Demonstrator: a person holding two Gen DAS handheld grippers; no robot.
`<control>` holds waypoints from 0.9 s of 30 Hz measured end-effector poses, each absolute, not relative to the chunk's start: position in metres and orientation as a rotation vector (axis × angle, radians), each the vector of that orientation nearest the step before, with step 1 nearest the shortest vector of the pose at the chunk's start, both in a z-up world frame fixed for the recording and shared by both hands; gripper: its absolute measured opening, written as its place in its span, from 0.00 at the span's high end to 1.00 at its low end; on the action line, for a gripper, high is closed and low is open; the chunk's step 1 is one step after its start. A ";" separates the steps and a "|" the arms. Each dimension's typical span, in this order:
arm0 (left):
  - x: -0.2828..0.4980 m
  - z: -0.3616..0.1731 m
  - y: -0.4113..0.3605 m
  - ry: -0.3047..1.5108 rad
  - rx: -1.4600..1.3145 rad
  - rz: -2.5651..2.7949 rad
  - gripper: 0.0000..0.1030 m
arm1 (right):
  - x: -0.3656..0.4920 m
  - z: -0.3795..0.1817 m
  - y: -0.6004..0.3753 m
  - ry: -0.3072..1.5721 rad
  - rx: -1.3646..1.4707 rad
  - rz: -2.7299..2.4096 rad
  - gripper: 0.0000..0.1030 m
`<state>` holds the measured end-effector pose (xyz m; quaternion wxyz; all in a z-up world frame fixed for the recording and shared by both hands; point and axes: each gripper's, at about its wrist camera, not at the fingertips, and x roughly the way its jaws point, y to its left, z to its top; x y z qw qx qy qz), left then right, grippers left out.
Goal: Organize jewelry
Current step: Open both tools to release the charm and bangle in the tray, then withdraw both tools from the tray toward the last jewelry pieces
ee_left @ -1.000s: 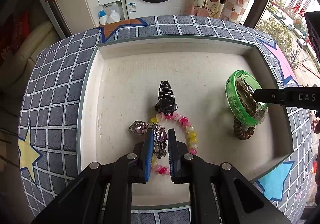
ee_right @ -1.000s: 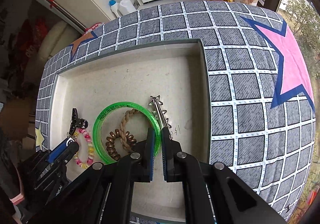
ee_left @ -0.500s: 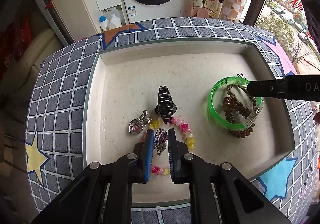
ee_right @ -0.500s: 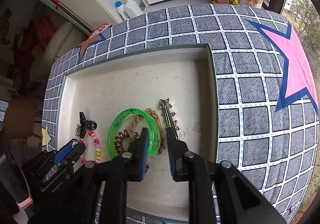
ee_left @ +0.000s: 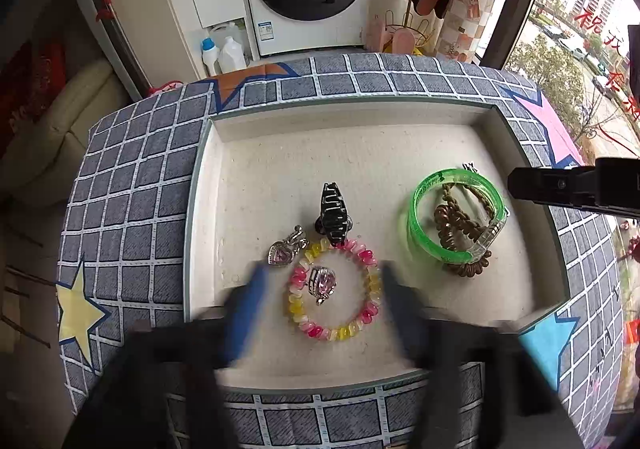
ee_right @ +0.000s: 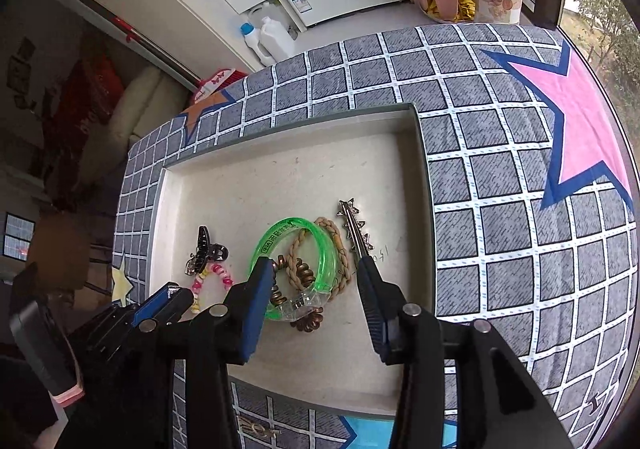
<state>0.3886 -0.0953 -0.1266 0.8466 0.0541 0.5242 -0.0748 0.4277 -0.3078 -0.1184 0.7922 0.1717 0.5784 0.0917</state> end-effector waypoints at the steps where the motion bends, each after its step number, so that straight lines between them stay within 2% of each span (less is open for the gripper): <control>1: 0.384 -0.119 -0.093 1.058 0.115 -0.132 0.00 | 0.425 -0.117 -0.308 1.242 0.377 0.200 0.53; 4: 0.382 -0.112 -0.092 1.058 0.115 -0.152 0.00 | 0.420 -0.113 -0.307 1.235 0.393 0.208 0.52; 6: 0.378 -0.108 -0.092 1.049 0.124 -0.149 0.00 | 0.416 -0.110 -0.307 1.229 0.401 0.216 0.42; 8: 0.372 -0.103 -0.090 1.037 0.127 -0.149 0.00 | 0.410 -0.107 -0.306 1.222 0.414 0.228 0.37; 11: 0.362 -0.097 -0.086 1.030 0.121 -0.155 0.00 | 0.400 -0.101 -0.305 1.208 0.434 0.247 0.21; 14: 0.349 -0.093 -0.081 1.027 0.125 -0.159 0.00 | 0.389 -0.096 -0.306 1.194 0.453 0.250 0.19; 16: 0.338 -0.091 -0.076 1.029 0.129 -0.161 0.00 | 0.380 -0.093 -0.306 1.179 0.468 0.249 0.14; 17: 0.333 -0.090 -0.074 1.029 0.132 -0.162 0.00 | 0.375 -0.091 -0.306 1.168 0.475 0.249 0.04; 18: 0.329 -0.090 -0.072 1.029 0.135 -0.161 0.00 | 0.369 -0.088 -0.306 1.156 0.481 0.253 0.00; 27: 0.288 -0.101 -0.055 1.063 0.142 -0.194 0.00 | 0.318 -0.078 -0.294 1.163 0.445 0.267 0.00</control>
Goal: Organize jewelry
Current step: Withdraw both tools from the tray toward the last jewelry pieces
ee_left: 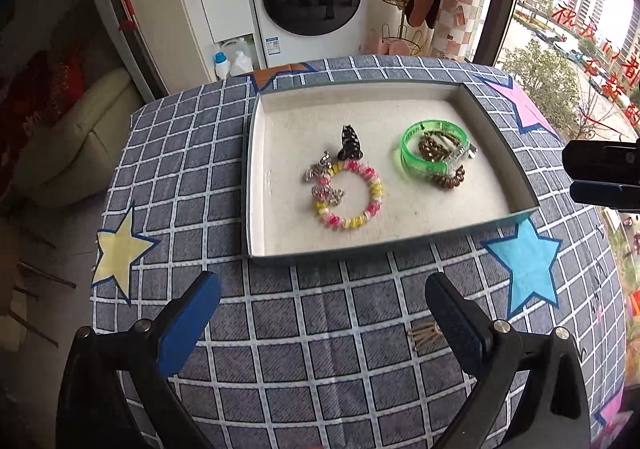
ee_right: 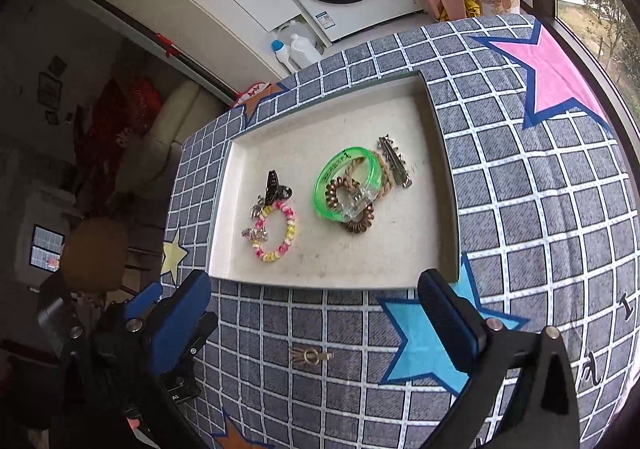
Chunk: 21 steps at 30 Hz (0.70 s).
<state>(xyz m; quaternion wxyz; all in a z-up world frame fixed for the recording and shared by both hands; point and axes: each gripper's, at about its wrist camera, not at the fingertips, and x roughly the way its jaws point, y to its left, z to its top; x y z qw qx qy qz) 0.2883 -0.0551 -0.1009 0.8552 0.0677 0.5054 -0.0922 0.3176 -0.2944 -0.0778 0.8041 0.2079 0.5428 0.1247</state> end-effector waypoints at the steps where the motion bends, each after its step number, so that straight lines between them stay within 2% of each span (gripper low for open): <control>1: 0.283 -0.104 -0.055 1.069 0.146 -0.200 0.00 | 0.311 -0.078 -0.294 1.170 0.440 0.268 0.00; 21: 0.244 -0.152 -0.069 1.206 0.175 -0.352 0.00 | 0.181 -0.115 -0.263 1.340 0.257 0.240 0.00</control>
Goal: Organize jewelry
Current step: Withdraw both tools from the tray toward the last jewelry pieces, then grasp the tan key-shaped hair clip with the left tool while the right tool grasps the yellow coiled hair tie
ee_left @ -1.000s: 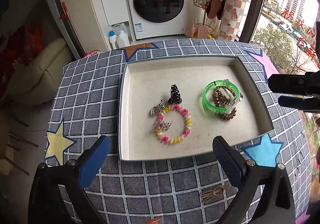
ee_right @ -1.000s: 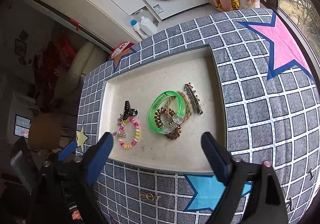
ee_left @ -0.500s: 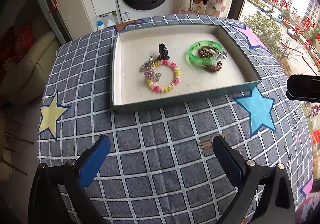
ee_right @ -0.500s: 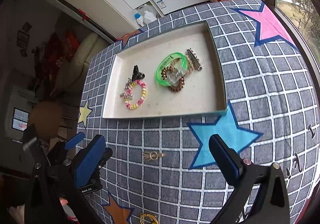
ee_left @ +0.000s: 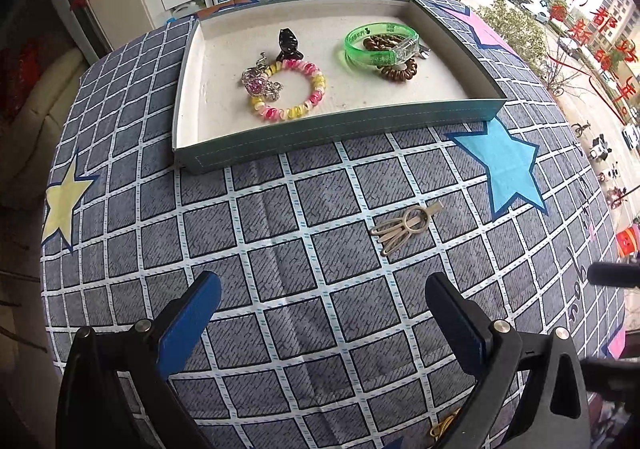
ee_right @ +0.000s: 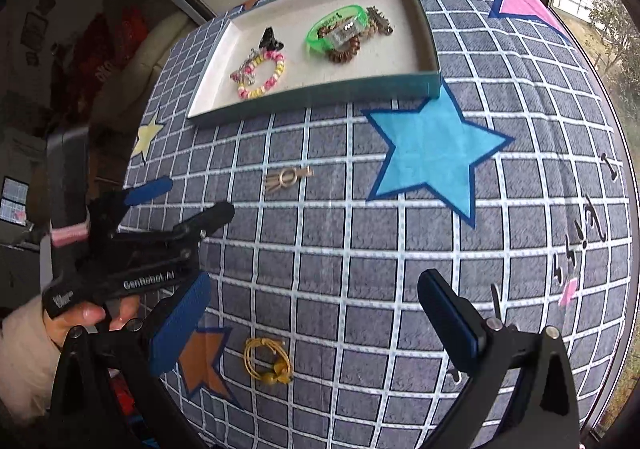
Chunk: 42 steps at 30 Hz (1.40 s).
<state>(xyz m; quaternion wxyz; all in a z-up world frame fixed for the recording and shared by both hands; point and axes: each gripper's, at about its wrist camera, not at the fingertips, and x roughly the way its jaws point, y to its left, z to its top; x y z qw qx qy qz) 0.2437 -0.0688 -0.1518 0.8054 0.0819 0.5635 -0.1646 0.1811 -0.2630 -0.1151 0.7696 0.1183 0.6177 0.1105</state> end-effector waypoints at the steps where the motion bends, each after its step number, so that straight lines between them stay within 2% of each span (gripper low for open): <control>1: 0.245 -0.153 -0.071 1.209 0.177 -0.362 0.00 | 0.174 -0.119 -0.261 1.353 0.249 0.236 0.00; 14: 0.256 -0.165 -0.106 1.191 0.239 -0.428 0.01 | 0.118 -0.160 -0.236 1.457 0.167 0.088 0.00; 20: 0.259 -0.171 -0.112 1.194 0.254 -0.437 0.02 | 0.110 -0.175 -0.226 1.457 0.135 0.039 0.14; 21: 0.259 -0.172 -0.114 1.194 0.254 -0.442 0.04 | 0.110 -0.177 -0.224 1.458 0.128 0.036 0.21; 22: 0.260 -0.172 -0.115 1.193 0.256 -0.444 0.11 | 0.110 -0.178 -0.221 1.451 0.109 0.026 0.22; 23: 0.261 -0.173 -0.117 1.198 0.260 -0.447 0.12 | 0.109 -0.178 -0.218 1.443 0.098 0.029 0.23; 26: 0.264 -0.175 -0.121 1.195 0.262 -0.451 0.13 | 0.110 -0.179 -0.208 1.431 0.063 0.030 0.25; 28: 0.266 -0.175 -0.126 1.194 0.269 -0.459 0.22 | 0.113 -0.182 -0.200 1.422 0.037 0.027 0.27; 32: 0.268 -0.175 -0.132 1.186 0.285 -0.478 0.22 | 0.119 -0.184 -0.184 1.407 -0.031 0.021 0.30; 34: 0.268 -0.176 -0.137 1.187 0.297 -0.492 0.32 | 0.121 -0.186 -0.180 1.403 -0.061 0.021 0.30; 36: 0.267 -0.175 -0.141 1.179 0.315 -0.503 0.32 | 0.120 -0.188 -0.173 1.399 -0.087 0.022 0.31; 42: 0.262 -0.173 -0.146 1.177 0.338 -0.541 0.50 | 0.112 -0.190 -0.170 1.388 -0.120 0.039 0.37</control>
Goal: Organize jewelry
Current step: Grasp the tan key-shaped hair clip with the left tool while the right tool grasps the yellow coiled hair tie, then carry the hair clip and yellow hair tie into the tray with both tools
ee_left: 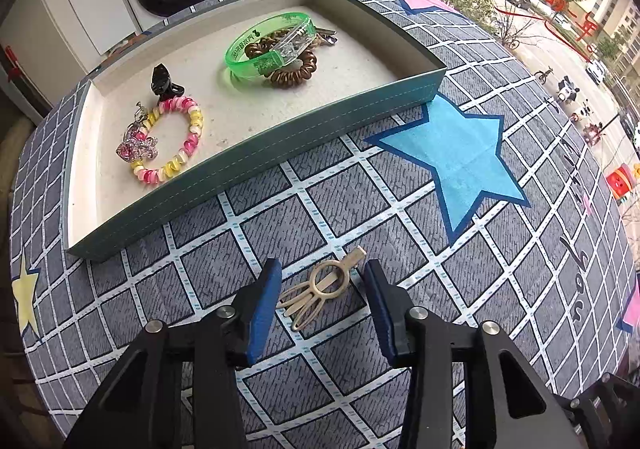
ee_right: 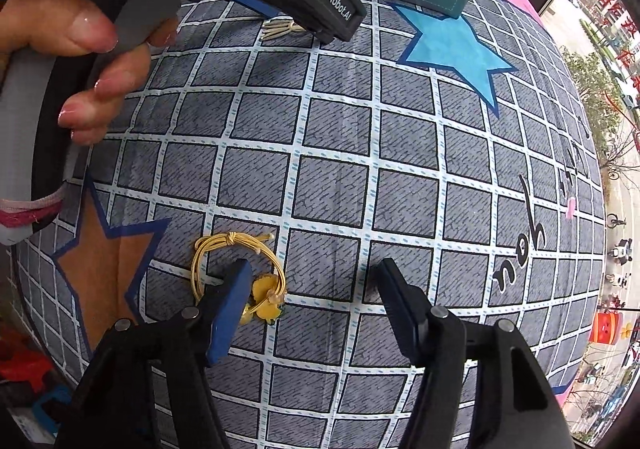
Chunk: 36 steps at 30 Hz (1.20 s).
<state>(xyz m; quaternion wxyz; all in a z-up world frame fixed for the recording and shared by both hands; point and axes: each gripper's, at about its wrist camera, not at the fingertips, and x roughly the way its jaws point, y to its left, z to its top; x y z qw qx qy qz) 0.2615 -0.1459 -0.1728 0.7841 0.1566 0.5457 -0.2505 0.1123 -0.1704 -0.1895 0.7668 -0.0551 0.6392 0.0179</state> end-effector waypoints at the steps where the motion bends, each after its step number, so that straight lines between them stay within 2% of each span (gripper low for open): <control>1: 0.261 -0.173 -0.145 1.180 0.338 -0.542 0.51 | 0.111 -0.190 -0.167 1.386 -0.124 0.044 0.39; 2: 0.261 -0.172 -0.144 1.185 0.333 -0.546 0.51 | 0.105 -0.190 -0.171 1.385 -0.128 0.048 0.40; 3: 0.260 -0.172 -0.141 1.187 0.328 -0.547 0.57 | 0.102 -0.189 -0.171 1.383 -0.132 0.052 0.43; 4: 0.259 -0.171 -0.139 1.187 0.326 -0.546 0.67 | 0.100 -0.189 -0.167 1.381 -0.135 0.058 0.46; 5: 0.258 -0.171 -0.137 1.189 0.319 -0.548 0.69 | 0.095 -0.184 -0.167 1.379 -0.138 0.062 0.48; 9: 0.254 -0.170 -0.127 1.198 0.271 -0.550 0.69 | 0.090 -0.178 -0.149 1.375 -0.153 0.089 0.82; 19: 0.249 -0.152 -0.096 1.200 0.124 -0.489 0.69 | 0.095 -0.160 -0.151 1.391 0.031 0.094 0.82; 29: 0.245 -0.126 -0.060 1.170 0.020 -0.393 0.69 | 0.123 -0.126 -0.175 1.331 0.253 0.085 0.82; 36: 0.248 -0.113 -0.048 1.151 -0.010 -0.366 0.69 | 0.172 -0.119 -0.233 1.292 0.330 0.093 0.82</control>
